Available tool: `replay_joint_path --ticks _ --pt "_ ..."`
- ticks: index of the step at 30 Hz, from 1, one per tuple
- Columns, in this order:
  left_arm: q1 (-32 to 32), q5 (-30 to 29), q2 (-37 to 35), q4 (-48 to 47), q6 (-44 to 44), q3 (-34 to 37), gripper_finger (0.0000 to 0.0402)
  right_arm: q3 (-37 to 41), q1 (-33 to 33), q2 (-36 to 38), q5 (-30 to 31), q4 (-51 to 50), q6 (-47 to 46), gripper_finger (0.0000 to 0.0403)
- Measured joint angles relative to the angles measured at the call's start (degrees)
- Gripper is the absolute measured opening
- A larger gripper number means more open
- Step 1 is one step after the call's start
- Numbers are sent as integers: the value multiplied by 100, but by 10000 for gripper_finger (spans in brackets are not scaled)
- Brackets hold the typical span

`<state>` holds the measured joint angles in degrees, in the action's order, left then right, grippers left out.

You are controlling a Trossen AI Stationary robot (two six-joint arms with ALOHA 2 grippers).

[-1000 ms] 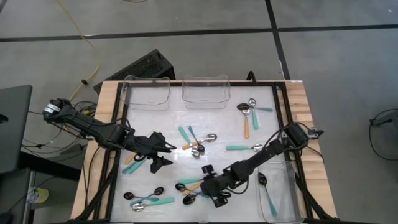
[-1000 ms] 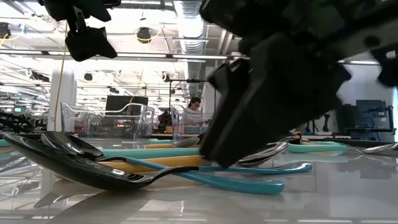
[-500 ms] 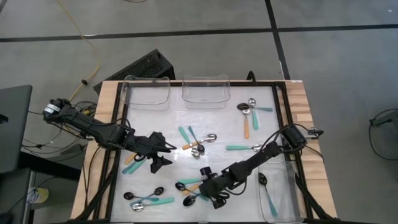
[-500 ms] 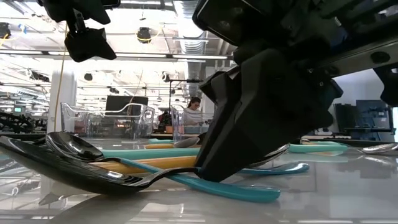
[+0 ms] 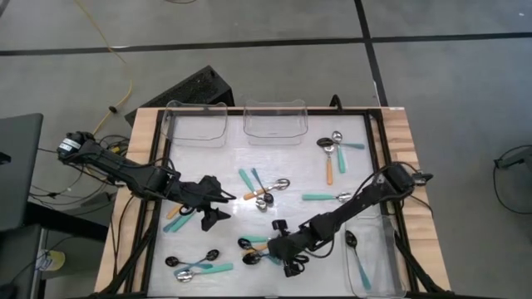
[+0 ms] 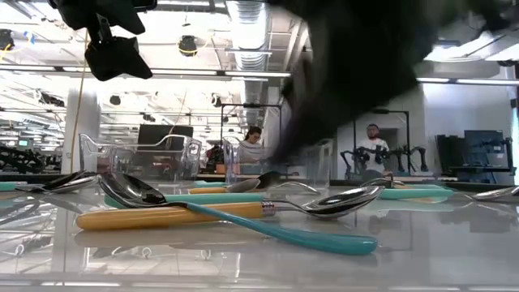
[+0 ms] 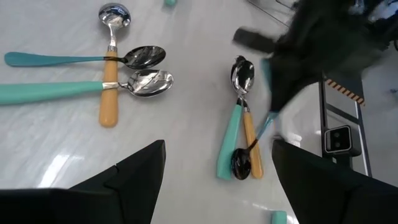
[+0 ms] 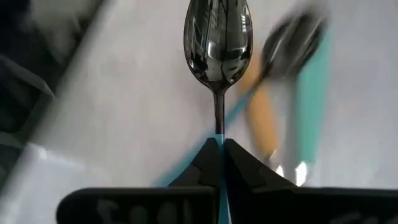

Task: Sort silverware by color (type)
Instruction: Put the blue spoon into the bottom transparent bin

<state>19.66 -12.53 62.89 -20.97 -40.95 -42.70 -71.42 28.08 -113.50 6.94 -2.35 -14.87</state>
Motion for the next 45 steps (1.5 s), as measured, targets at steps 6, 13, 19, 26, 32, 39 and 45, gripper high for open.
replay_joint_path --ticks 6,13,19,26,32,39,45 --pt "0 -17 0 -4 68 0 281 -11 -128 1133 79 -863 -1775 28" --pt "4 -8 0 -7 146 0 281 -18 395 2615 -209 -3397 -5594 30" --pt "4 -31 0 -7 144 0 281 -20 1795 3362 242 -5146 -8520 30" --pt "4 -141 0 -7 -78 0 281 -13 3467 3278 613 -6720 -10835 30" --pt "2 -462 0 -13 -425 0 281 -13 3564 2817 433 -6952 -10794 31" --pt "-71 -728 0 -12 -945 0 281 -16 3297 2332 261 -7259 -10815 49" --pt "-122 -554 0 -13 -1523 0 281 -16 2967 2291 -588 -7265 -10337 100"
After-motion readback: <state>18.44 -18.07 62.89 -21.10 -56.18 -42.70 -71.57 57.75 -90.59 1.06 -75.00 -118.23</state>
